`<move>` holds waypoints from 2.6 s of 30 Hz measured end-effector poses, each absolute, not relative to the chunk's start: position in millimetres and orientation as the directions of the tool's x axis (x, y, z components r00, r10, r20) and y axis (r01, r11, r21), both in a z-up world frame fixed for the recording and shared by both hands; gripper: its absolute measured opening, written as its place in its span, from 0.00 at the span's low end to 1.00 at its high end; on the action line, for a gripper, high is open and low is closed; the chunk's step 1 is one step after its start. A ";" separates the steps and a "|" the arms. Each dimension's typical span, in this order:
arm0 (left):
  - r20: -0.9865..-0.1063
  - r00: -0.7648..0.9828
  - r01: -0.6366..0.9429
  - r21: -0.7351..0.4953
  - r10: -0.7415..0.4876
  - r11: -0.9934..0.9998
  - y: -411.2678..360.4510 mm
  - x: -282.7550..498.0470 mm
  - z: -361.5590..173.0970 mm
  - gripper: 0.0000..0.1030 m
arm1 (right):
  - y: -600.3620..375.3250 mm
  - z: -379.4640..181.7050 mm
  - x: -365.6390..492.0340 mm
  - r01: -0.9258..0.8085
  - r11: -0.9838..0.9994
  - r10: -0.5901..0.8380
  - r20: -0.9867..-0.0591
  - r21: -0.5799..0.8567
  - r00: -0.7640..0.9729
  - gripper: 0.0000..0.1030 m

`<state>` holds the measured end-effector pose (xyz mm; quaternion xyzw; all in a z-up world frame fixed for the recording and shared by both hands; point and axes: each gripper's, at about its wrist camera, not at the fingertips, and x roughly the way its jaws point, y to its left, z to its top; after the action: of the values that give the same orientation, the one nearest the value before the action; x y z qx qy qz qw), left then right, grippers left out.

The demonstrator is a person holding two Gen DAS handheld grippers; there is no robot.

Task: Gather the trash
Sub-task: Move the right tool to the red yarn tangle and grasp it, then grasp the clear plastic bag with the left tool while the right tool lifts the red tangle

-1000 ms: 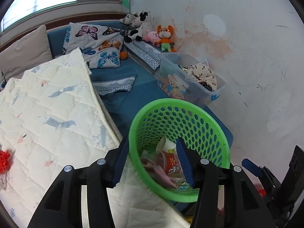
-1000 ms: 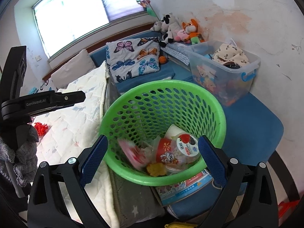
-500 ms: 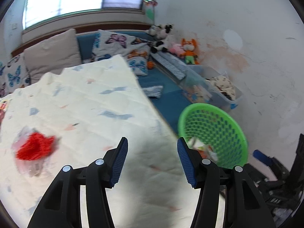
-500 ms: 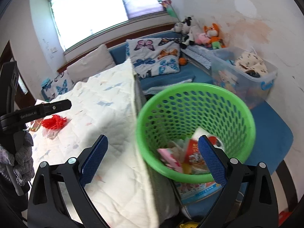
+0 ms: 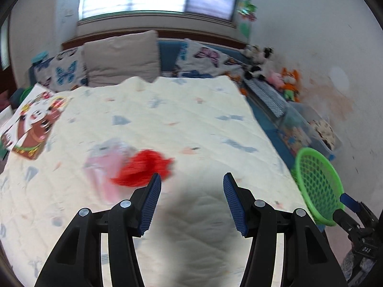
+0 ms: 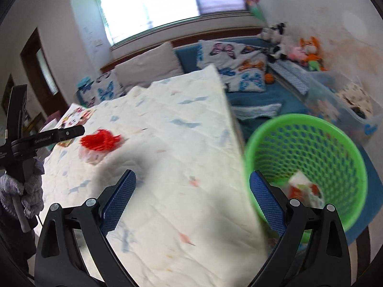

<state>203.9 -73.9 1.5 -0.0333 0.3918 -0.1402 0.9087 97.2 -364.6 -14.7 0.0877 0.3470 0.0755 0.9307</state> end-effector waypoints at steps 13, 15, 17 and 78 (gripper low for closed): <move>-0.698 0.699 0.042 -0.181 -0.158 0.983 30.9 210.9 8.8 0.51 | -268.9 -1.9 160.6 -0.255 0.934 0.358 -0.627 0.252 0.692 0.89; -0.700 0.698 0.026 -0.183 -0.149 0.983 41.6 212.2 8.3 0.51 | -256.0 -2.1 173.7 -0.267 0.927 0.375 -0.634 0.264 0.676 0.87; -0.701 0.700 0.013 -0.185 -0.141 0.983 48.9 213.1 8.3 0.51 | -243.0 -4.6 188.7 -0.278 0.914 0.405 -0.644 0.295 0.648 0.83; -0.822 0.516 -0.154 -0.365 -0.241 0.918 24.7 288.5 -79.2 0.72 | -268.9 -39.5 215.4 -0.190 0.922 0.379 -0.686 0.337 0.621 0.41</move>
<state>288.5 24.7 -79.2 -0.2007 0.4912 -0.0256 0.8472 215.4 -268.9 -39.5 0.1167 0.4054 0.1592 0.8926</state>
